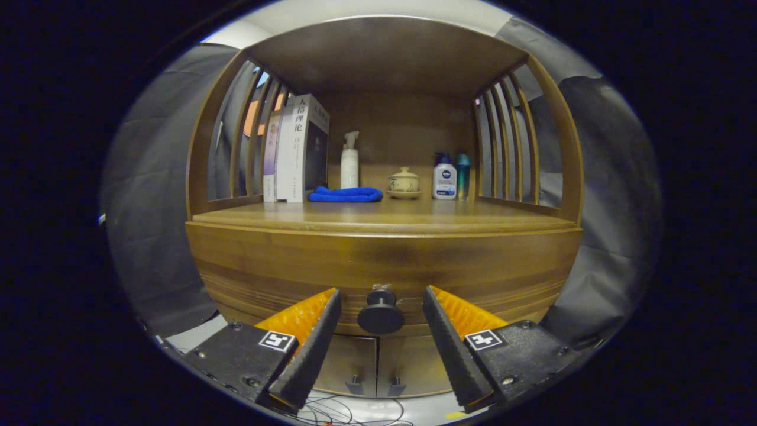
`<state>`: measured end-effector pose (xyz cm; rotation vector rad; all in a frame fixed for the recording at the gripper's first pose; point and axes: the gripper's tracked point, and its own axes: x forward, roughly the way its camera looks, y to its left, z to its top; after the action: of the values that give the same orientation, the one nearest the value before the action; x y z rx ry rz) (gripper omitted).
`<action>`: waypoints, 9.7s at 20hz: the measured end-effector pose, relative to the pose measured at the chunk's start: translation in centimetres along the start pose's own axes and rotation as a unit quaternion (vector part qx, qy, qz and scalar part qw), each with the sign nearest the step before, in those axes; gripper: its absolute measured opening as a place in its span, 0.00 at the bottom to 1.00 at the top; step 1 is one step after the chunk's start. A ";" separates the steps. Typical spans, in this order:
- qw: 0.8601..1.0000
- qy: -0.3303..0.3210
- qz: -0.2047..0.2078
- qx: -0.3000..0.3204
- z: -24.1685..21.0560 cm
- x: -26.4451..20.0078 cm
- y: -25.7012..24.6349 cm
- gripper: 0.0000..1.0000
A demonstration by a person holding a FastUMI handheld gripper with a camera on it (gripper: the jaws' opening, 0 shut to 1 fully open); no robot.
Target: Pull open the drawer, take out the items inside it, and place them on the countertop above the cabinet.
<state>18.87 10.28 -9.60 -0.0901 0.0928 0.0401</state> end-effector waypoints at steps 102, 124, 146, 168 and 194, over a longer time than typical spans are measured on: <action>0.999 0.036 0.013 0.017 -6.5 -16.0 1.4 0.35; 0.996 -0.059 0.046 0.048 18.2 -14.7 -1.3 1.00; 0.893 0.448 0.044 0.005 0.8 -5.7 2.6 0.83; 0.897 0.439 0.043 -0.029 0.5 -6.7 0.7 0.17; 0.928 0.372 -0.004 0.031 15.2 6.8 -1.1 0.17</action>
<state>27.07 10.81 4.94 -0.0388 0.8544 -0.0065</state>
